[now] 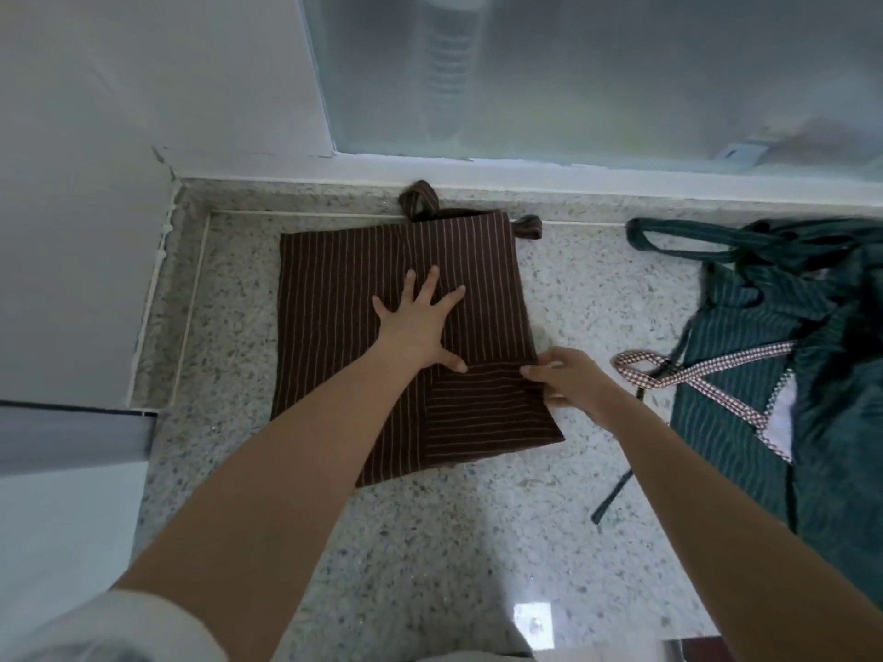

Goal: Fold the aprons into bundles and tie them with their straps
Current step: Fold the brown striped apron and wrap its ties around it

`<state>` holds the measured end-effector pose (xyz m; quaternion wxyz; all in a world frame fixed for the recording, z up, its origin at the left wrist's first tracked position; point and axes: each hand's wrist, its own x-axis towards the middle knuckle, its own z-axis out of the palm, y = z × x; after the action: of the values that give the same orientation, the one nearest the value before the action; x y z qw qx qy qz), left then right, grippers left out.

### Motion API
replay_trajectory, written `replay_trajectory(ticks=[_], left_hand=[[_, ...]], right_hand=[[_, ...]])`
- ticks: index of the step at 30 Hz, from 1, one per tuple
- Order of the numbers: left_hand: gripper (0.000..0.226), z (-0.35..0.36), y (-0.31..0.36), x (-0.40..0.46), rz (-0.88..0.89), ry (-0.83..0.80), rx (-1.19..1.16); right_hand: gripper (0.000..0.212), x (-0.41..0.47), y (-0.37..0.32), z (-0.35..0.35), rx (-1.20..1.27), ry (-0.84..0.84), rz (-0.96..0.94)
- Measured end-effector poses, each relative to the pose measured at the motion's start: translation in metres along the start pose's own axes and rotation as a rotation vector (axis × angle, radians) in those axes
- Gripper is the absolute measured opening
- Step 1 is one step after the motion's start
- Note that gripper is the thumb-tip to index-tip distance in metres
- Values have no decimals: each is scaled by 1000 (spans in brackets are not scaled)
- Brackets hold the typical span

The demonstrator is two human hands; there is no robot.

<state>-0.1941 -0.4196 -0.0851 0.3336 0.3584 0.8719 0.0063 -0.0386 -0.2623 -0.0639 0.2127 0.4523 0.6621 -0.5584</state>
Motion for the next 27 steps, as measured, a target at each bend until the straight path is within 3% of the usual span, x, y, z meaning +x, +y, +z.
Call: replay_trajectory(ticks=[2,4,7,9,11,14,17,21,23,25,27], left_hand=[[112,-3,9,-5,-18,67,124],[92,0,25,-14,22,190,256],[53,14,46,-26,38,267,179],[44,18,50,-31,24,248,118],[63,18,54,-35,14,151,91],[118,28,56,-42,-6,-101,64],[140,47,50,-45,9,-142,105],[147,56,48,-45,29,-89,153],[147,59,45,-46,39,-56,149],[141,63,43,-51,66,35,150],[125,73,39,-62,136,191,206]], right_hand=[[22,-7,9,0,-19,-25,19],[22,-12,17,0,-75,-33,34],[40,-22,25,2,-87,-36,44],[36,-28,31,1,-70,-42,28],[26,-36,38,2,-50,-38,1],[34,-43,55,6,-123,39,-42],[40,-49,66,17,-295,123,-112],[59,-53,65,33,-454,221,-172],[85,-55,63,39,-673,303,-186],[100,-54,60,42,-943,382,-323],[95,-50,58,44,-1082,243,-468]])
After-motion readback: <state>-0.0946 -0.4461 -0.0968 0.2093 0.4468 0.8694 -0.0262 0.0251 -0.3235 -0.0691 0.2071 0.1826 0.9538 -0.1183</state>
